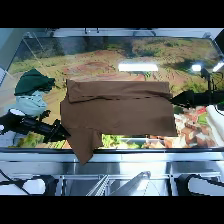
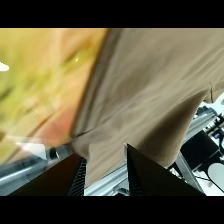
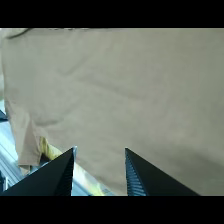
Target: Fold the shirts.
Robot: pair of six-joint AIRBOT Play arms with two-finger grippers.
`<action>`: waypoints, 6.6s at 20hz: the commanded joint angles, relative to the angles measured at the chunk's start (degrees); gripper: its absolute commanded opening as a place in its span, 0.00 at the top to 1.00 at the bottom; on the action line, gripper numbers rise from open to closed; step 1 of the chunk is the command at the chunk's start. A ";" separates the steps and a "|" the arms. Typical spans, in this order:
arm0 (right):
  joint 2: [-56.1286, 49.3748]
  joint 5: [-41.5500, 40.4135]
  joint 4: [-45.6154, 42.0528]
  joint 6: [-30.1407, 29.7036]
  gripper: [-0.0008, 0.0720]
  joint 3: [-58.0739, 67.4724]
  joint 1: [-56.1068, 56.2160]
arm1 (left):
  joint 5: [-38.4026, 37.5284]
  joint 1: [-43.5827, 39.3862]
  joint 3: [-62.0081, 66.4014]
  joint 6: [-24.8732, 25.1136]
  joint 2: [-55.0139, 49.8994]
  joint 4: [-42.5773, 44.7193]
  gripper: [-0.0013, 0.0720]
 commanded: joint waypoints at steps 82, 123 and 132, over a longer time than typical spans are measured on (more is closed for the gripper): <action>-27.47 -8.09 -8.72 15.15 0.20 20.57 0.74 | -10.54 -12.13 68.30 -0.07 -27.30 -16.00 0.97; -18.86 -23.50 13.53 12.70 0.96 32.41 43.43 | -5.84 -16.57 59.23 12.20 -6.36 -36.89 0.95; -21.84 -24.72 21.62 3.43 0.61 32.46 45.31 | -6.34 -3.65 41.94 17.07 5.99 -37.07 0.95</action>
